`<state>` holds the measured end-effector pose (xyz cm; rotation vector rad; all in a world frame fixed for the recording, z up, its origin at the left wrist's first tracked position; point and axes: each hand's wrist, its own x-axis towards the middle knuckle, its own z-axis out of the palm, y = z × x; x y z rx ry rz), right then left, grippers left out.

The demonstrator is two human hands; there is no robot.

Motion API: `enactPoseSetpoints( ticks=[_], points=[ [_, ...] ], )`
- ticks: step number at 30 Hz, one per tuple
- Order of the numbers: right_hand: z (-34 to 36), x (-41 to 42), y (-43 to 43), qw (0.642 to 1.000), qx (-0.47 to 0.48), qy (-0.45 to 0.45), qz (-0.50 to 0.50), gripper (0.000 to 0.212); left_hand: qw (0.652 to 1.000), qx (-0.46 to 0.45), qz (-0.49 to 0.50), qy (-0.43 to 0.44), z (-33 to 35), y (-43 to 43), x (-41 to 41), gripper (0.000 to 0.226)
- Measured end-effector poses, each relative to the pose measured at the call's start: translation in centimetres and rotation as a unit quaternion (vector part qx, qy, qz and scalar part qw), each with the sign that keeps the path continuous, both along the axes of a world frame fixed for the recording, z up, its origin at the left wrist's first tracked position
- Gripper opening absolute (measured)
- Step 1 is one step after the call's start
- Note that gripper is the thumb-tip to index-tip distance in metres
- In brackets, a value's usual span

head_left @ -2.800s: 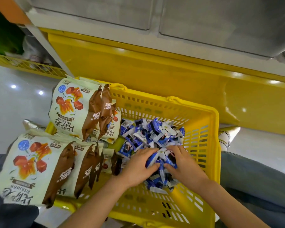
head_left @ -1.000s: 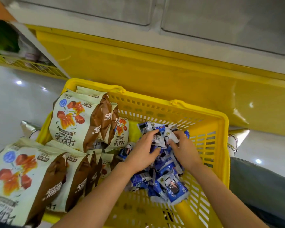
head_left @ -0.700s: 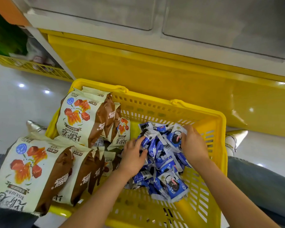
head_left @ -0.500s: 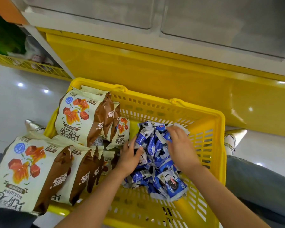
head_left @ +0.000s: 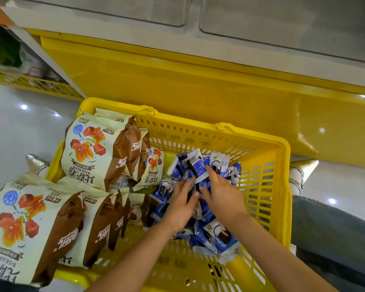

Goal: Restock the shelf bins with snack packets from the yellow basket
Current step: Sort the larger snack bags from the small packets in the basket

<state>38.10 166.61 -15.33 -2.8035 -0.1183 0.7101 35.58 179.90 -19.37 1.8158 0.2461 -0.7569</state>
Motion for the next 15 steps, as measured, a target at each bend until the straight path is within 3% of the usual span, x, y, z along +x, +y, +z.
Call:
enactPoseSetpoints(
  ticks=[4, 9, 15],
  points=[
    [0.2, -0.1, -1.2, 0.999, -0.040, -0.022, -0.013, 0.052, 0.998, 0.030, -0.045, -0.009, 0.1, 0.2, -0.3, 0.050],
    [-0.4, 0.1, 0.2, 0.991, 0.093, 0.002, -0.098, 0.064, 0.994, 0.034, -0.079, -0.062, 0.8, 2.3, 0.0, 0.044],
    [-1.4, 2.5, 2.1, 0.989, -0.003, -0.018, -0.145, 0.057, 0.998, 0.034, -0.046, -0.040, 0.8, 1.7, 0.5, 0.045]
  ],
)
